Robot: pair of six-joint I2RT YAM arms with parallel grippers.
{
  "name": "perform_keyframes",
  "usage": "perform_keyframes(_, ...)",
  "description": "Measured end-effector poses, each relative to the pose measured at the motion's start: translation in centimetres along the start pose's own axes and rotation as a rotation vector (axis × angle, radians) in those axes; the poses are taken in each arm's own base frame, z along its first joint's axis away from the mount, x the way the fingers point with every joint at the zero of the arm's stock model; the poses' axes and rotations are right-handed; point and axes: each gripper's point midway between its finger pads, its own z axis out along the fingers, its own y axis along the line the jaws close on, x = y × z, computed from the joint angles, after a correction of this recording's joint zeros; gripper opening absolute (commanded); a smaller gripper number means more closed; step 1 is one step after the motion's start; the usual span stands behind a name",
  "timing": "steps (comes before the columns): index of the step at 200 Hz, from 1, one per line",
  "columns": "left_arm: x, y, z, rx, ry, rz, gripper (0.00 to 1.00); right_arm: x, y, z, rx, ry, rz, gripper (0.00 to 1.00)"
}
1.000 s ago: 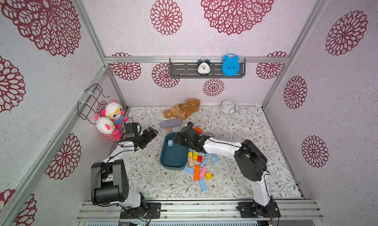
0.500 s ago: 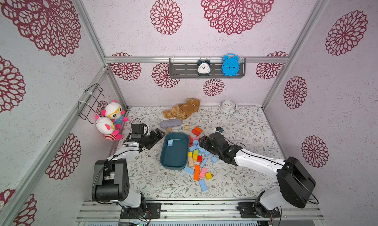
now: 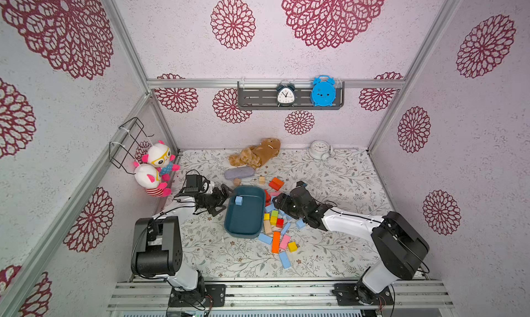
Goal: Pick out the blue building blocks
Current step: Adjust the storage box at the center of the board.
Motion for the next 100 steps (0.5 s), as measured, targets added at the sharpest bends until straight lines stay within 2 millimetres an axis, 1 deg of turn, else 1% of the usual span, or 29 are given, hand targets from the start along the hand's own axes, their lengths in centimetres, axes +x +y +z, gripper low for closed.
perform_keyframes(9,0.4,0.1,0.0,0.004,0.017,-0.01,0.99,0.5,0.0,0.6,0.0,0.019,-0.002,0.79)
perform_keyframes(24,1.1,0.0,0.0,0.012,0.046,-0.025,0.99,0.7,0.4,1.4,-0.01,0.035,-0.004,0.79)
perform_keyframes(51,1.8,-0.1,0.0,0.028,0.078,-0.046,0.99,0.4,2.6,2.8,-0.063,0.048,-0.007,0.79)
perform_keyframes(72,2.3,0.4,0.0,0.019,0.084,-0.059,0.99,0.1,4.2,3.9,-0.105,0.049,-0.009,0.78)
perform_keyframes(85,2.6,0.7,-0.3,0.003,0.077,-0.06,1.0,0.0,4.8,4.4,-0.121,0.054,-0.011,0.78)
perform_keyframes(100,2.7,1.0,-0.8,-0.016,0.057,-0.046,1.0,0.0,5.1,4.8,-0.131,0.056,-0.011,0.78)
